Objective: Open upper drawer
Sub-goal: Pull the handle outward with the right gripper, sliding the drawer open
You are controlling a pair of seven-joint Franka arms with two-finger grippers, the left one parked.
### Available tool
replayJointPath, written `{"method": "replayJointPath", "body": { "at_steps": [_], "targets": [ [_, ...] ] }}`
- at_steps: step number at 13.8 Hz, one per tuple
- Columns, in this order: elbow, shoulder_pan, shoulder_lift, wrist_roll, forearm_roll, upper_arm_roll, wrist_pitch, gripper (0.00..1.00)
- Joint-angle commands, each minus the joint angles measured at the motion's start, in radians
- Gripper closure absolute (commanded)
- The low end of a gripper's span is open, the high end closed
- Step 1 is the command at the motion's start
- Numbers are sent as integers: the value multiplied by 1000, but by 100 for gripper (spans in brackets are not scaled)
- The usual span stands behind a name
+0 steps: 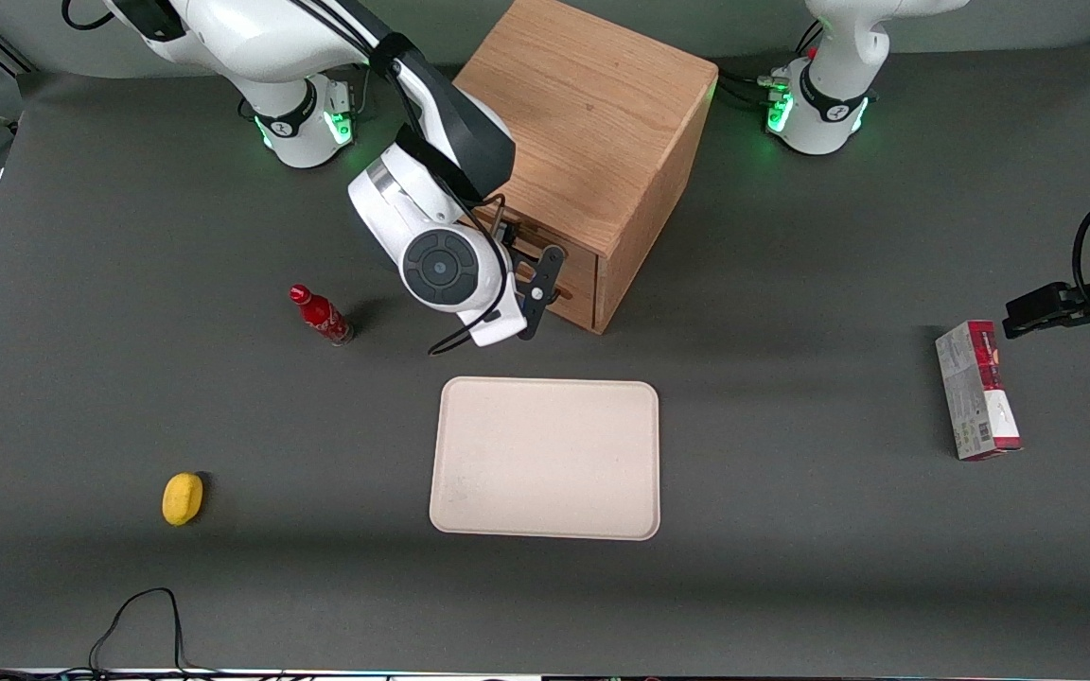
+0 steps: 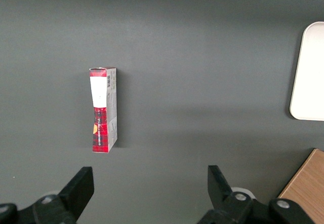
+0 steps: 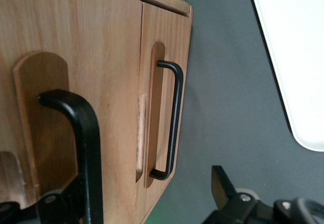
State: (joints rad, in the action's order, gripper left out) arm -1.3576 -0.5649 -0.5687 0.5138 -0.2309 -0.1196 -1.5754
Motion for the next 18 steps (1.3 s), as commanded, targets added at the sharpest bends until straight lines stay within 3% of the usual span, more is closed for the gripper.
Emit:
{"method": "replayJointPath", "body": {
  "at_steps": [1,18],
  "targets": [
    [3,5,-5,-5,15,5,-17,0],
    [44,123,-48,40,41,6,-48,0]
  ]
}}
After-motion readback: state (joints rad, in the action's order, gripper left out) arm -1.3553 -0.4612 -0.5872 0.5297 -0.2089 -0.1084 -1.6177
